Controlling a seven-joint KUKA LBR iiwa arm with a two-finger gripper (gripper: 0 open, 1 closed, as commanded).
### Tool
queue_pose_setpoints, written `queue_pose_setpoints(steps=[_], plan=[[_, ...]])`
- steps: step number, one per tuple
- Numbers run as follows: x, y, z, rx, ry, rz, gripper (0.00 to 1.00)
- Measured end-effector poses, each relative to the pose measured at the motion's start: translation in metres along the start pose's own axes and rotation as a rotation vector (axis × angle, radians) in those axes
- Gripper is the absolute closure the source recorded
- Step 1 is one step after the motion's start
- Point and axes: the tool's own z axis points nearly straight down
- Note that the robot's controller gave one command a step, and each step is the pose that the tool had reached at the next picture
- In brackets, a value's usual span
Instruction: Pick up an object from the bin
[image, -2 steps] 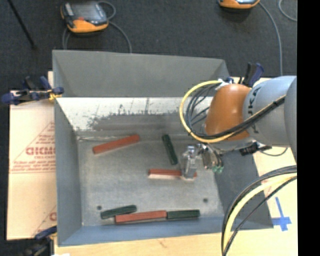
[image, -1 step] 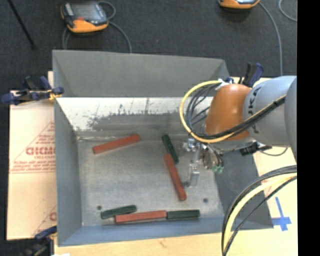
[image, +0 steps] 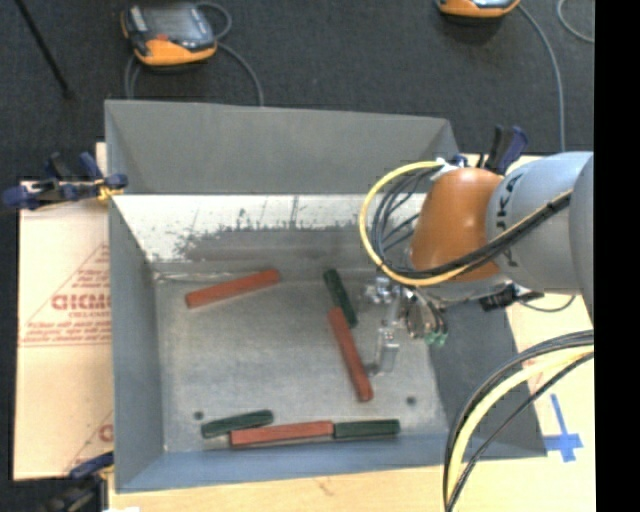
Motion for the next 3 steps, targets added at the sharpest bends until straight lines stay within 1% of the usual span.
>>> queue_pose_setpoints(steps=[1,2,3], plan=[[-0.012,0.01,-0.01,0.001,0.006,-0.053,0.0],[-0.027,0.019,-0.016,-0.003,-0.007,-0.097,0.0],[-0.036,0.027,-0.011,-0.002,-0.001,0.188,0.0]])
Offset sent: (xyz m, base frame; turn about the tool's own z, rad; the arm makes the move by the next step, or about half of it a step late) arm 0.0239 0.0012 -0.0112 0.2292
